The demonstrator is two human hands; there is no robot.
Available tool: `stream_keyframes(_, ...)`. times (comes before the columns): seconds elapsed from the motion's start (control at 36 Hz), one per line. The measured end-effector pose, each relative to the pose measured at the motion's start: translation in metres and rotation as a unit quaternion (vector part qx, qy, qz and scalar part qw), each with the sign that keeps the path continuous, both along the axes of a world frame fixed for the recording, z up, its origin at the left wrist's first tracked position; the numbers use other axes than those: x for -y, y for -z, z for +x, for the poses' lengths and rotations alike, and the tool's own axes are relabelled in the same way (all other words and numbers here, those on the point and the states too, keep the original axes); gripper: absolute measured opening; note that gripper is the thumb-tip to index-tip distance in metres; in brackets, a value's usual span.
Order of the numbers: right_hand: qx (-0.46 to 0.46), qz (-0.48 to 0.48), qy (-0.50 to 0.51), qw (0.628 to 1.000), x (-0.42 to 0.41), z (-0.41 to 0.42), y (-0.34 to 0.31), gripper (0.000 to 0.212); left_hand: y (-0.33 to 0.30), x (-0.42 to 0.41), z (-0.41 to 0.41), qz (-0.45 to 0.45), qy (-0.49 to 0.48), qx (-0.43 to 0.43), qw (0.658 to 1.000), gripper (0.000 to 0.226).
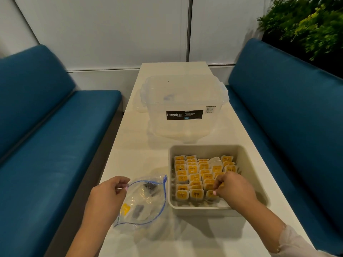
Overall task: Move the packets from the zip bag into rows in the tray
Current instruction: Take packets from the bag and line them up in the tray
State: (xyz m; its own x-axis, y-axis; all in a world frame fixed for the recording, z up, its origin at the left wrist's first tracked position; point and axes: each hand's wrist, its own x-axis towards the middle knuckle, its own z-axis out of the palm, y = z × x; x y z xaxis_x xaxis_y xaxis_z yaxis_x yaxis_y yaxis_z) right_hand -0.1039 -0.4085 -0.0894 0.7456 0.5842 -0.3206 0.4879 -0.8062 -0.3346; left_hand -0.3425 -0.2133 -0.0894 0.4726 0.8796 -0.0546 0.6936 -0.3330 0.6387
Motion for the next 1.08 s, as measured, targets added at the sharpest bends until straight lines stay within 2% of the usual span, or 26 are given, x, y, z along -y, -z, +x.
stream_keyframes(0.64, -0.006, 0.005, -0.006, 1.000, 0.001, -0.003, -0.005, 0.012, 0.000, -0.002, 0.002, -0.007, 0.002, 0.002, 1.000, 0.018)
stream_keyframes(0.81, -0.001, 0.106, -0.012, 0.994, -0.008, -0.014, -0.024, 0.017, -0.004, -0.006, -0.001, 0.000, -0.001, 0.022, 1.000, 0.016)
stream_keyframes(0.92, -0.026, 0.189, -0.054, 0.980, -0.026, -0.037, -0.045, 0.011, -0.010, -0.010, -0.004, 0.004, 0.004, 0.028, 1.000, 0.017)
stream_keyframes(1.0, -0.055, 0.237, -0.101, 0.965, -0.044, -0.061, -0.054, 0.011, -0.013, -0.012, -0.006, 0.003, 0.006, 0.031, 0.999, 0.016)
stream_keyframes(1.06, -0.064, 0.244, -0.155, 0.955, -0.056, -0.077, -0.053, 0.004, -0.014, -0.011, -0.007, 0.002, 0.013, 0.027, 1.000, 0.016)
stream_keyframes(1.08, -0.064, 0.235, -0.190, 0.951, -0.063, -0.086, -0.051, 0.009, -0.014, -0.010, -0.007, 0.002, 0.017, 0.025, 1.000, 0.017)
